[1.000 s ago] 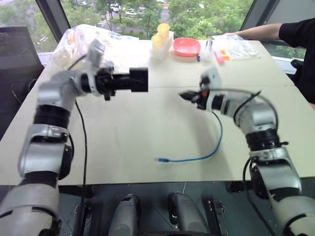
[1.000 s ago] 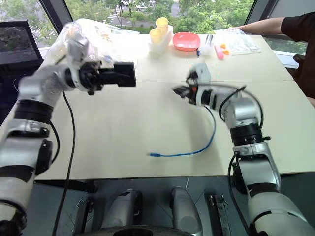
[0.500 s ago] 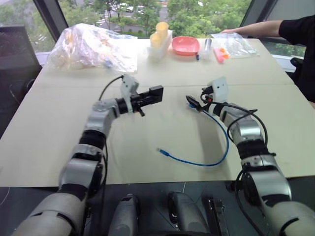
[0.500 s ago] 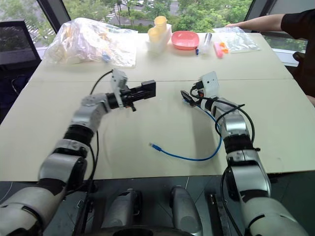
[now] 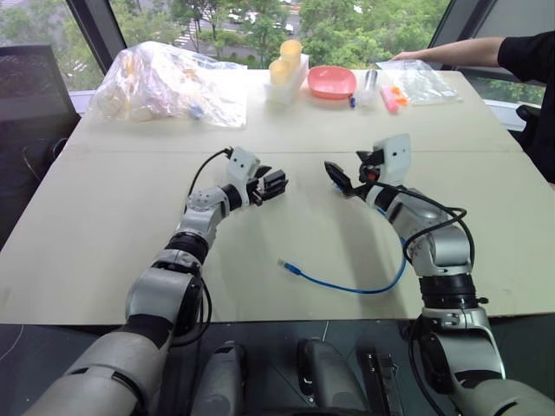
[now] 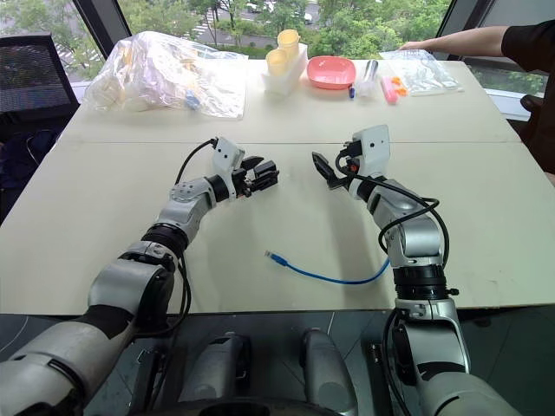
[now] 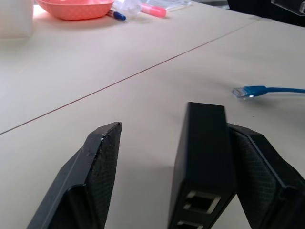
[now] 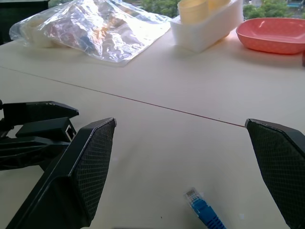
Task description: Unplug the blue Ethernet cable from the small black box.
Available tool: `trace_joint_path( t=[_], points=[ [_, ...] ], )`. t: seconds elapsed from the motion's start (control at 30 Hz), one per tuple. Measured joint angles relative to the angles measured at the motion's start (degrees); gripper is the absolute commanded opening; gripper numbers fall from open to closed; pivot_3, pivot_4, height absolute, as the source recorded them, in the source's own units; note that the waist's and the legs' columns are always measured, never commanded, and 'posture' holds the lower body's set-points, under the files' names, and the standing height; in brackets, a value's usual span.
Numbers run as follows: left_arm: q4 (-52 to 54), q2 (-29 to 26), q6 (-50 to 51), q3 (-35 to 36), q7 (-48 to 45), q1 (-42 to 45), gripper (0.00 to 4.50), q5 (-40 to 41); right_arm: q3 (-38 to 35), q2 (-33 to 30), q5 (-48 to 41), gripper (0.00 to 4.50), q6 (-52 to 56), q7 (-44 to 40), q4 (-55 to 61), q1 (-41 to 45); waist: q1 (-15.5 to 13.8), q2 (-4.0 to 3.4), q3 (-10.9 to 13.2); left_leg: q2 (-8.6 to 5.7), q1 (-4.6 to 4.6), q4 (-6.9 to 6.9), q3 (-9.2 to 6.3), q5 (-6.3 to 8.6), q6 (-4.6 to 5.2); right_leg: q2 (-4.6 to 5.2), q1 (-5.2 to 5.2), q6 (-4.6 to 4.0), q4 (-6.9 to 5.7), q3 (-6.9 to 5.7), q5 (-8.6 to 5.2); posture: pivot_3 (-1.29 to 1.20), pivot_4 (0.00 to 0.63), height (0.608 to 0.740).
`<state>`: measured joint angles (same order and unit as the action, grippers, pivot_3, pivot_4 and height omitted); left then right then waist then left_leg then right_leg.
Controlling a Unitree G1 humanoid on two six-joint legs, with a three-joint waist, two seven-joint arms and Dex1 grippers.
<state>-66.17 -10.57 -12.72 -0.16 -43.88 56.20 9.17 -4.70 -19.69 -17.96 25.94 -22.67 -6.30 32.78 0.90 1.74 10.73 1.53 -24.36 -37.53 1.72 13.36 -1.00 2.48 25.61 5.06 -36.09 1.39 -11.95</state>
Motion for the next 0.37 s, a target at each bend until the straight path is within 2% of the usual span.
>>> trace_joint_path(
  t=[0.13,0.27,0.37],
  points=[
    [6.5,-3.6,2.2,1.7,-1.8,-1.3,3.54,0.8,0.0,-0.1,0.8,4.5,0.1,0.3,1.5,-1.3,0.1,0.0,0.0,0.02,0.0,0.01,-0.02,0.0,0.0,-0.01,0.0,0.0,-0.01,0.0,0.0,0.0,0.15,0.74],
    [32.9,-9.9,19.5,3.4,-5.8,-12.7,3.54,8.0,-0.8,-0.3,-0.1,4.5,2.1,0.4,7.1,-3.7,0.5,-0.03,0.0,0.13,0.04,0.11,-0.03,0.0,0.0,0.01,0.0,0.0,-0.05,0.0,0.0,0.0,0.15,0.74],
    [50.0,-14.3,31.5,5.3,-4.3,-22.3,3.54,12.1,-2.9,-0.3,-3.1,4.5,5.2,0.7,12.7,-5.7,0.3,-0.07,0.0,0.25,0.09,0.17,-0.06,0.0,0.0,0.03,-0.01,-0.01,-0.06,0.0,0.0,0.0,0.15,0.74]
  ],
)
